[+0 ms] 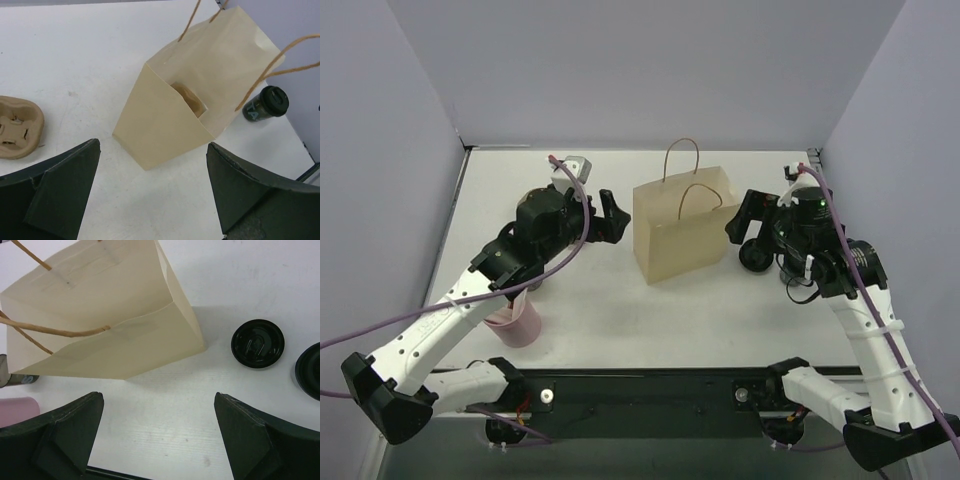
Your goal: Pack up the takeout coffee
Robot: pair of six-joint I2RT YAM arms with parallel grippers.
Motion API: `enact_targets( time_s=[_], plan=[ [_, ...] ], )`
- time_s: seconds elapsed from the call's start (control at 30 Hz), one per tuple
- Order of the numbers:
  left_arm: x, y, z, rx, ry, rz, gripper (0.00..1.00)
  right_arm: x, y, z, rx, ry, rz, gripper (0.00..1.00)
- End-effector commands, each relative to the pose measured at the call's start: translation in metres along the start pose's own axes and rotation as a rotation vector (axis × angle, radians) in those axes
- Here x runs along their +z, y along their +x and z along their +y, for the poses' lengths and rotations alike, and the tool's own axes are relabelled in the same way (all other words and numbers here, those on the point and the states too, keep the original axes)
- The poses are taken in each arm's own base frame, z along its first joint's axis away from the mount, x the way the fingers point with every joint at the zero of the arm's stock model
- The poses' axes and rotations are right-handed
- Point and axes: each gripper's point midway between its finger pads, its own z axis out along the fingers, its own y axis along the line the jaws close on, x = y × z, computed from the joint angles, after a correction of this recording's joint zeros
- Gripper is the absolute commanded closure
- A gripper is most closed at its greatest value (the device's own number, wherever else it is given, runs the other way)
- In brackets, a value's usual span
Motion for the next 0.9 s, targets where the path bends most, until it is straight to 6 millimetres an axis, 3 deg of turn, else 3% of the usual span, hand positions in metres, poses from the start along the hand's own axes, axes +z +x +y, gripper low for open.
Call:
enact_targets(
  time_s=[0.0, 0.07, 0.1, 0.2, 0.47, 0.63, 0.87],
  plan=[
    [0.012, -0.034, 0.003, -0.207, -0.039, -0.111, 0.03, -0.014, -0.039, 0.004, 0.034, 0.028, -0.098, 0.0],
    [0.02, -0.02, 0.004, -0.316, -0.054, -0.045, 0.07, -0.015, -0.054, 0.007, 0.044, 0.035, -0.126, 0.0],
    [0.033, -0.006, 0.01, -0.322, -0.099, 0.008, 0.09, -0.015, -0.061, 0.003, 0.06, 0.065, -0.151, 0.0],
    [0.041, 0.006, 0.023, -0.321, -0.241, 0.108, 0.14, -0.012, -0.072, 0.001, 0.035, 0.095, -0.17, 0.02],
    [0.043, -0.013, 0.01, -0.298, -0.374, 0.065, 0.19, 0.021, -0.067, -0.004, -0.008, 0.137, -0.103, 0.12],
    [0.05, -0.013, -0.003, -0.205, -0.423, 0.08, 0.21, 0.037, -0.058, -0.003, -0.036, 0.125, -0.049, 0.16],
    [0.058, -0.005, -0.003, -0.185, -0.525, 0.116, 0.24, 0.029, -0.066, 0.007, -0.039, 0.083, -0.071, 0.23]
  ],
)
